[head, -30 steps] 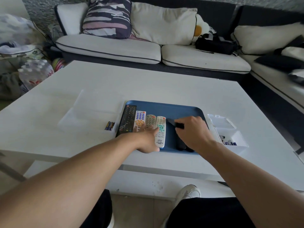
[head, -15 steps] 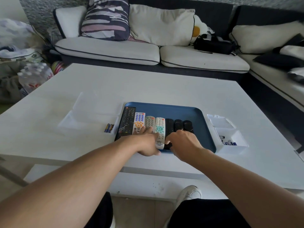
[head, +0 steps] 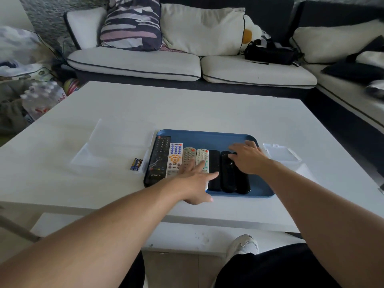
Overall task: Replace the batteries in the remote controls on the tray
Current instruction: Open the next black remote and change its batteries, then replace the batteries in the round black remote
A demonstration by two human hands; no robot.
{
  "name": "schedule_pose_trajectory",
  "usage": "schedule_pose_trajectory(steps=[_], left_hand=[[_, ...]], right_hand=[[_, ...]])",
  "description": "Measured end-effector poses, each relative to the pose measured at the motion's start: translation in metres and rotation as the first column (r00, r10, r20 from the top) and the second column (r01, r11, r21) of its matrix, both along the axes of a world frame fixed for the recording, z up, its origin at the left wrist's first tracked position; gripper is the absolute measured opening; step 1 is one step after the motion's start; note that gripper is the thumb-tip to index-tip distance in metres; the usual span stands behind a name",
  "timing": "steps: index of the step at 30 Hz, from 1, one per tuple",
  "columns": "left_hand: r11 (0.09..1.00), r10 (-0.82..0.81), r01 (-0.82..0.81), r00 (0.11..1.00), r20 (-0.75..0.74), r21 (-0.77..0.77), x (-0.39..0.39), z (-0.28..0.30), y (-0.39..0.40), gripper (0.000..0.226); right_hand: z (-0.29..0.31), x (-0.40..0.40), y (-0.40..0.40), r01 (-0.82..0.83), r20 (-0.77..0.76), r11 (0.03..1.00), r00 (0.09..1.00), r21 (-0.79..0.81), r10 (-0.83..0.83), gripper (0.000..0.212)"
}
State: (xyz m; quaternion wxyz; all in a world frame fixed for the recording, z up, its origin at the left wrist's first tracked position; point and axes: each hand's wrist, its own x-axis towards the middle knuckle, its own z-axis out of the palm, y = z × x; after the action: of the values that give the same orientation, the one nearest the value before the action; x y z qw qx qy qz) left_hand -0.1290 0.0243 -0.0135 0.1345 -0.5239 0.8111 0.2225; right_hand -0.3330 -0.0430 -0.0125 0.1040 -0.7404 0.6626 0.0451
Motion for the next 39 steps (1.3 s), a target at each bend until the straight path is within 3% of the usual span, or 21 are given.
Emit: schedule_pose_trajectory(steps=[4,9,14,18,21,23,26,28,32,35,39], left_hand=[[0.999,-0.036,0.036,0.999,0.017,-0.003,-0.005,-0.003,0.0,0.075],[0.999,-0.047,0.046,0.998,-0.04,-0.023,-0.01,-0.007,0.0,0.073],[0.998,-0.061,0.061,0.998,-0.006,-0.018,-0.017,-0.009,0.004,0.072],[0.999,-0.046,0.045,0.999,-0.027,-0.027,-0.019,-0.007,0.005,0.076],[0.998,0.03,-0.035,0.995,-0.098,-0.045,-0.022,-0.002,0.006,0.089],[0.988,0.142,-0.152,0.965,-0.223,-0.027,-0.025,0.006,0.007,0.095],[0.95,0.29,-0.309,0.825,-0.484,0.043,-0.029,0.019,0.009,0.09],[0.923,0.33,-0.38,0.698,-0.636,0.062,-0.031,0.027,0.012,0.069],[0.844,0.413,-0.521,0.486,-0.77,0.124,-0.025,0.033,0.008,0.046],[0.774,0.522,-0.527,0.218,-0.824,0.351,-0.014,0.032,0.0,0.026],[0.722,0.525,-0.44,-0.156,-0.837,0.535,-0.002,0.045,-0.007,0.027]], right_hand=[[-0.006,0.001,-0.014,0.009,-0.037,0.995,0.999,0.098,-0.006,0.05],[-0.013,0.004,-0.021,-0.012,-0.102,0.992,0.995,0.126,0.025,0.055],[-0.012,0.007,-0.022,0.028,0.047,1.0,0.998,0.007,-0.028,0.046],[-0.001,0.007,-0.013,0.109,0.276,0.992,0.957,-0.057,-0.089,0.028],[0.012,0.011,-0.004,0.137,0.375,0.986,0.922,-0.092,-0.093,0.023],[0.023,0.015,0.002,0.161,0.42,0.972,0.904,-0.169,-0.077,0.025],[0.042,0.025,0.012,0.226,0.491,0.935,0.869,-0.274,-0.066,0.025],[0.053,0.036,0.021,0.283,0.545,0.907,0.835,-0.312,-0.073,0.024],[0.075,0.052,0.039,0.265,0.613,0.91,0.79,-0.32,-0.015,0.024],[0.088,0.053,0.048,0.274,0.705,0.925,0.709,-0.263,-0.01,0.023],[0.089,0.055,0.055,0.335,0.747,0.924,0.658,-0.183,-0.091,0.022]])
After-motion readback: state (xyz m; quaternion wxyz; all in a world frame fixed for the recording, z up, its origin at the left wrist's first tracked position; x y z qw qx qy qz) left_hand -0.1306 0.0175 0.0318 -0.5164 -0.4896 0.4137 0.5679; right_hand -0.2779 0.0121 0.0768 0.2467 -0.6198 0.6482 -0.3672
